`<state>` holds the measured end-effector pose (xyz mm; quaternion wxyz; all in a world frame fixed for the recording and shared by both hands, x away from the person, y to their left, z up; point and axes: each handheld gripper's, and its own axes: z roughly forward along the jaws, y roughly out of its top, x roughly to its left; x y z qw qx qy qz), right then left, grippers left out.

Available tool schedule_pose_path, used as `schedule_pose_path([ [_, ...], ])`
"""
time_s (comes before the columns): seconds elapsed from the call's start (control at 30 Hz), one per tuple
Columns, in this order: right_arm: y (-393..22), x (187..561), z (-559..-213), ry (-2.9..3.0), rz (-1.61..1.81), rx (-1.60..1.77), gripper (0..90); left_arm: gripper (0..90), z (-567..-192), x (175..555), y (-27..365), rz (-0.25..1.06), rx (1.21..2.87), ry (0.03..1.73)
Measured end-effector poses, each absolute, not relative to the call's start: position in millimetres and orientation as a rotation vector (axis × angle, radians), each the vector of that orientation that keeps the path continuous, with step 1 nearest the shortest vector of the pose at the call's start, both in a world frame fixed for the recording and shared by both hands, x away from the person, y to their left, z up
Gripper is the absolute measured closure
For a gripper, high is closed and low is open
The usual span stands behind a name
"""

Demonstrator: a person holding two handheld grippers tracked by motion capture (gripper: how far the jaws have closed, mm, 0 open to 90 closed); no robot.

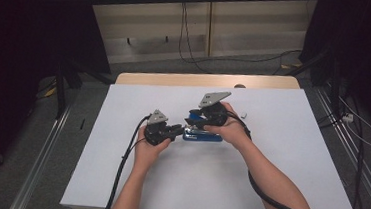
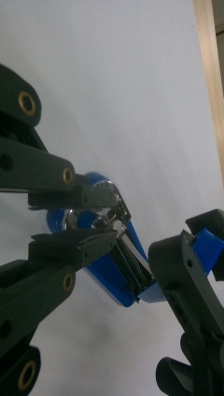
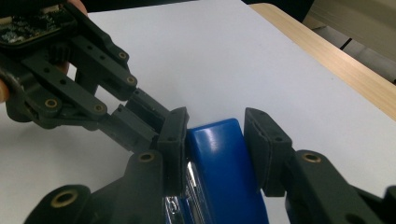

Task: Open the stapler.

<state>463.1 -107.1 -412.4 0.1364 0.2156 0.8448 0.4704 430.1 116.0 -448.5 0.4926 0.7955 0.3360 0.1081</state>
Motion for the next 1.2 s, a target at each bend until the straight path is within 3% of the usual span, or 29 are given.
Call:
schedule_pose_path([
  [0.27, -109.4, 462.0, -410.0, 2.441, 1.368, 0.627, 61.6, 84.1, -448.8, 430.8, 112.8, 0.268, 1.922, 0.809],
  [1.2, -108.7, 461.8, -416.6, 2.427, 1.406, 0.725, 57.1, 87.0, -459.0, 447.9, 95.1, 0.262, 1.861, 0.773],
])
